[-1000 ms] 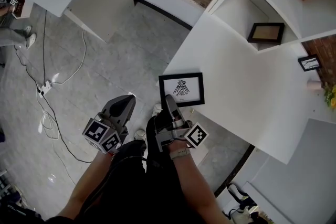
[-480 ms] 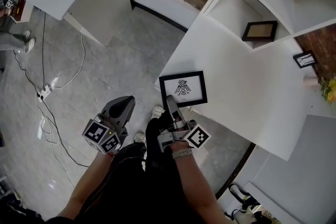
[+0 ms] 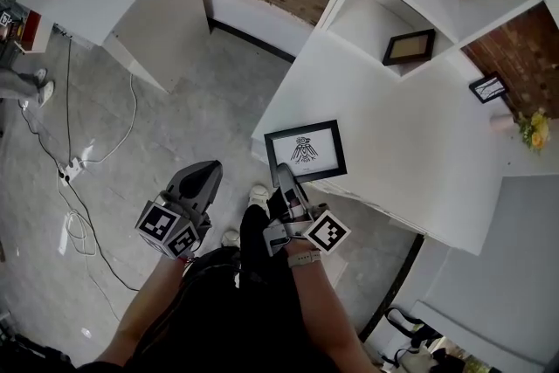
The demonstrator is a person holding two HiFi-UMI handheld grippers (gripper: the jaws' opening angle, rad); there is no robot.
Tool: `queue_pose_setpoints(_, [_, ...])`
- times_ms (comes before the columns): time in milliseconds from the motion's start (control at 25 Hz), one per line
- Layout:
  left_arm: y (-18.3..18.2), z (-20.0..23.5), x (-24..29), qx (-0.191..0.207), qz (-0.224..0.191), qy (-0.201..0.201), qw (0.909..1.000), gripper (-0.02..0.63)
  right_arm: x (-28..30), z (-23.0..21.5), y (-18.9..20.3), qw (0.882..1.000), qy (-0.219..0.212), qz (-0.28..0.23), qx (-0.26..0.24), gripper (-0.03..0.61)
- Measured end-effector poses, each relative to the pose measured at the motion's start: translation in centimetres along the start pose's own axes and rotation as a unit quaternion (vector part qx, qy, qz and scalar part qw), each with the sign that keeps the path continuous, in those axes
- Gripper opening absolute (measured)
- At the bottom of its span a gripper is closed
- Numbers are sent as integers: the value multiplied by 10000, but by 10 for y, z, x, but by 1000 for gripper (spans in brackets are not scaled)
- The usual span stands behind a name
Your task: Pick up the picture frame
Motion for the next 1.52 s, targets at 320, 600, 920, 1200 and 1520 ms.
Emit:
queue_pose_setpoints(320, [-17, -28, -6, 201, -216, 190, 9994, 2, -33, 17, -10, 9974, 152, -314, -625, 37])
queue_pose_setpoints(600, [-27, -46, -20, 392, -370, 233, 9983, 2, -65, 30, -7, 9916, 331, -484, -1157, 37])
queue_pose_setpoints(920, [-30, -71, -41, 614, -524, 283, 9963, 2, -99, 60, 5, 9780, 216, -783, -1919, 37])
queue_pose_setpoints(1200, [-32, -91, -61, 767, -637, 383, 9943, 2, -129, 72, 16, 9628, 304, -994, -2493, 37])
queue_pose_setpoints(1520, [-28, -114, -80, 903, -687, 494, 9923, 2, -167, 73, 20, 9495, 542, -1363, -2774, 37])
Point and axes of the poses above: the fingertips, and each gripper's own axes: x forward along the fingers, z to its left, y out of its underside, the point moved 2 cm from there along -x, backward along the fingers, and after that the axes turned 13 degrees about y, right-handed, at the moved point
